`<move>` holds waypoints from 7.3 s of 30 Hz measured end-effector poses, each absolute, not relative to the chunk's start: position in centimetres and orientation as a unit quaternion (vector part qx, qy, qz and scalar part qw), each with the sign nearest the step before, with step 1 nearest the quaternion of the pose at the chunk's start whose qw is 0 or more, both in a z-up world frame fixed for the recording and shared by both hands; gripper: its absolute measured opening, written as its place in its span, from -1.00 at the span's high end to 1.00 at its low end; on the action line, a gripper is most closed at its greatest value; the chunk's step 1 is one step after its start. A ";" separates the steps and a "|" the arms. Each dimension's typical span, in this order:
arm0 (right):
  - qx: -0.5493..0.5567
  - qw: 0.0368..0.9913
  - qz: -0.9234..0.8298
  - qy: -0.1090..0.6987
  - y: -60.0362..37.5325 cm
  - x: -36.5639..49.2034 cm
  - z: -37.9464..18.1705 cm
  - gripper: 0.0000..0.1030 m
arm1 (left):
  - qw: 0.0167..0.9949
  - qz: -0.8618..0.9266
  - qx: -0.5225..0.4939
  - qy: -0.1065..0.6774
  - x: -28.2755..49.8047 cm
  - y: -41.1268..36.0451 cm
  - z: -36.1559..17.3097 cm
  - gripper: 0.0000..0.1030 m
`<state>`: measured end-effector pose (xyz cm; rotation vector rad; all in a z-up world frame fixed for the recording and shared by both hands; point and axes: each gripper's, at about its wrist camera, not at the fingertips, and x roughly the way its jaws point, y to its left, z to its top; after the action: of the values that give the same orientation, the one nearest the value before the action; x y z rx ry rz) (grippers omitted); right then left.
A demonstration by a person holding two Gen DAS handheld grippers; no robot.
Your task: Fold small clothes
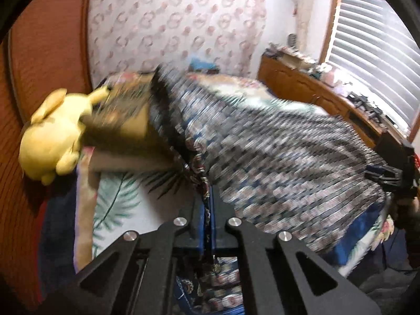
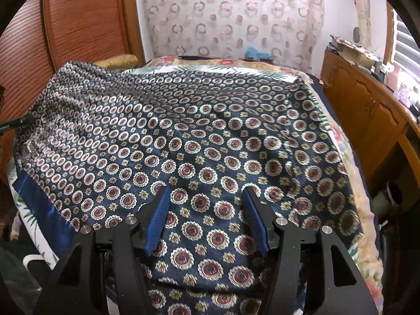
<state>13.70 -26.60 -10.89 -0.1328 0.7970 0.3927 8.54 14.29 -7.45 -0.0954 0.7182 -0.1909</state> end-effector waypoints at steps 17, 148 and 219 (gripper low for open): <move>-0.018 0.920 0.163 0.357 -31.6 12.1 -8.4 -0.12 | 0.917 -0.242 0.004 0.318 13.5 -1.5 -1.4 1.00; -0.166 0.858 0.280 0.396 -19.3 15.2 -9.2 -0.03 | 0.900 -0.229 0.004 0.370 10.6 -3.4 -8.3 -0.13; -0.117 0.905 0.150 0.380 -27.4 11.8 -8.0 0.19 | 0.884 -0.248 0.013 0.396 9.5 -6.7 -10.6 -0.13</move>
<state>11.85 -27.40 -8.01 -0.2420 0.7855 0.3092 9.47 -6.73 -10.64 0.0279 0.8231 -0.5159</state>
